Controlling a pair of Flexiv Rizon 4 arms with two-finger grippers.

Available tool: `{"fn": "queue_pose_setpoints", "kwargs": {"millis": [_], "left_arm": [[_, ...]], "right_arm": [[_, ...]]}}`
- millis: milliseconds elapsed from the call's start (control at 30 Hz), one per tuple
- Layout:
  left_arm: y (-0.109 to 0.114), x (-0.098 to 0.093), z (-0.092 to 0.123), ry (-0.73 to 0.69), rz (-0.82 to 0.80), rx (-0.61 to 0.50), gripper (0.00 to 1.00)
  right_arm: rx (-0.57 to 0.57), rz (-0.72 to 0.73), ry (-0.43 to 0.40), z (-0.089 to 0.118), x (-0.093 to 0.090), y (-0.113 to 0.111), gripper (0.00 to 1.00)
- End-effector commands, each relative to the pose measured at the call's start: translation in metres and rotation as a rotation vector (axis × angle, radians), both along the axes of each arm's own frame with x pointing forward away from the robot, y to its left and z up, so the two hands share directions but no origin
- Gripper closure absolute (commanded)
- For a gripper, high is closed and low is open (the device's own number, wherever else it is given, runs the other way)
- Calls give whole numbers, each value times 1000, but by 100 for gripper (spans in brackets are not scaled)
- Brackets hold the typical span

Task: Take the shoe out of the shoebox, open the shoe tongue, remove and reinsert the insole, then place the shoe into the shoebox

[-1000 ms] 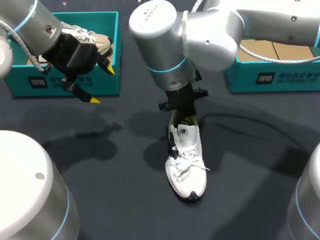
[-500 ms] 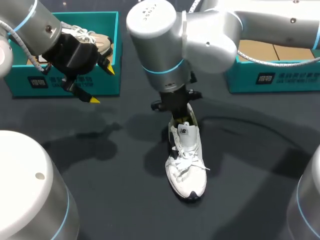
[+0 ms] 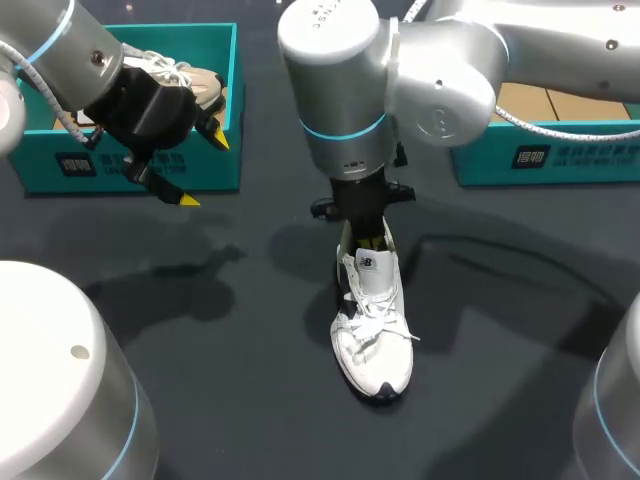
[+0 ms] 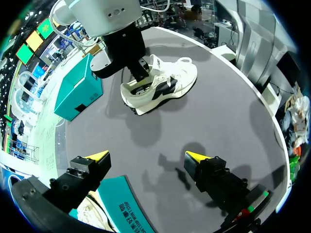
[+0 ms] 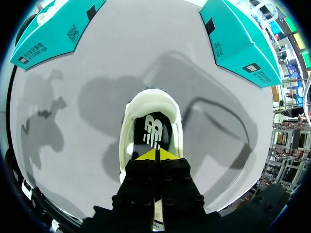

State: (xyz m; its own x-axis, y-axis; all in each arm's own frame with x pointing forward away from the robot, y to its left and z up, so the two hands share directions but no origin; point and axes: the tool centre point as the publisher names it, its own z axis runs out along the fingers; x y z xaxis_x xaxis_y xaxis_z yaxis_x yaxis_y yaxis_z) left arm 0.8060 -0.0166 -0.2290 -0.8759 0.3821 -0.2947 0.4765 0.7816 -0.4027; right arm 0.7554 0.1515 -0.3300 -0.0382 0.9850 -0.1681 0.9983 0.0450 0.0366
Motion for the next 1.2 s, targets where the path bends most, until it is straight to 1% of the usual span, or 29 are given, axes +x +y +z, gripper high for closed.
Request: {"fn": "queue_pose_setpoints", "kwargs": {"millis": [33,200,367,400,433,467,767,1033,1200], "left_arm": [[1,-1,0,-2,0,2,0],[1,-1,0,-2,0,2,0],[1,-1,0,-2,0,2,0],[1,-1,0,-2,0,2,0],[1,-1,0,-2,0,2,0],[1,-1,0,-2,0,2,0],[1,-1,0,-2,0,2,0],[1,-1,0,-2,0,2,0],[1,-1,0,-2,0,2,0]], "right_arm": [[4,-40,55,0,7,1,100],[18,-73,71,4,6,1,100],[30,-89,77,3,5,1,100],[31,-90,76,2,4,2,98],[37,-91,74,2,4,2,91],[41,-94,71,2,3,2,88],[56,-112,83,1,0,1,77],[78,-96,92,3,-4,1,76],[86,-97,100,4,-5,-3,75]]}}
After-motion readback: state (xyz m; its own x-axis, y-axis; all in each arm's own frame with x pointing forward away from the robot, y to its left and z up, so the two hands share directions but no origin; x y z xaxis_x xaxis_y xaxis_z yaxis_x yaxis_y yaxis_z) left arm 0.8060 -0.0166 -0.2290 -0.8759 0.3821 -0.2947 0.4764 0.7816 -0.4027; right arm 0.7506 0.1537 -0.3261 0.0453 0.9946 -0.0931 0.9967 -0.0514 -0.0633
